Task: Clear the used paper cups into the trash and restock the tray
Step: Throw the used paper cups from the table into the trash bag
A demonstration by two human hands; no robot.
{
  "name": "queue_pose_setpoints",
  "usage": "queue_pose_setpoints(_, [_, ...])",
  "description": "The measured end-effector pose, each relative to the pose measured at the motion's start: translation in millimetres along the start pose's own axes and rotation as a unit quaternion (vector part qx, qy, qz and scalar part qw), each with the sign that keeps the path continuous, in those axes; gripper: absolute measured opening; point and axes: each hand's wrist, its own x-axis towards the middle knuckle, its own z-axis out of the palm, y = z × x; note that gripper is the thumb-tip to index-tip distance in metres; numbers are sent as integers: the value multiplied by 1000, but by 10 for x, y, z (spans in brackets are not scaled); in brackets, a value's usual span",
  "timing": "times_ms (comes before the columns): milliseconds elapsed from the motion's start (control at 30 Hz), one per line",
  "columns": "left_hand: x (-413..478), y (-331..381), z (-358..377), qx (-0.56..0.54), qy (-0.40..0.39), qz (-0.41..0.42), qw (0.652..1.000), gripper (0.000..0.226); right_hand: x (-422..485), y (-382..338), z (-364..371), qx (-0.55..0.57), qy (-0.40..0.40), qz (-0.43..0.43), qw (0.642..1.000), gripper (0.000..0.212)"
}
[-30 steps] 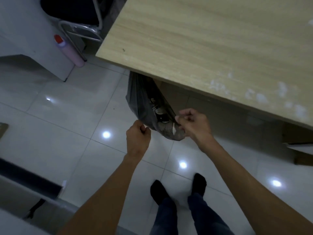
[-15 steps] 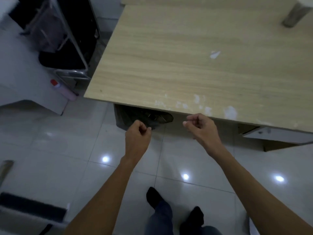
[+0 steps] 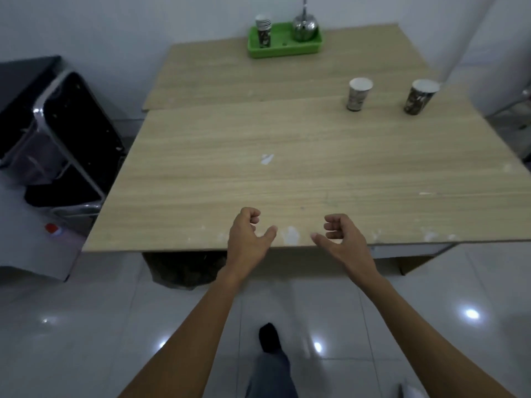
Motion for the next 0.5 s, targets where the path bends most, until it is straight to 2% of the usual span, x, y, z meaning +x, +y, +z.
queue_pose_setpoints(300, [1148, 576, 901, 9, -77, 45, 996, 44, 952, 176, -616, -42, 65, 48, 996, 61])
queue_pose_setpoints(433, [1699, 816, 1330, 20, -108, 58, 992, 47, 1401, 251, -793, -40, 46, 71, 996, 72])
queue_pose_setpoints(500, [1940, 912, 1505, 32, -132, 73, 988, 47, 1636, 276, -838, -65, 46, 54, 995, 75])
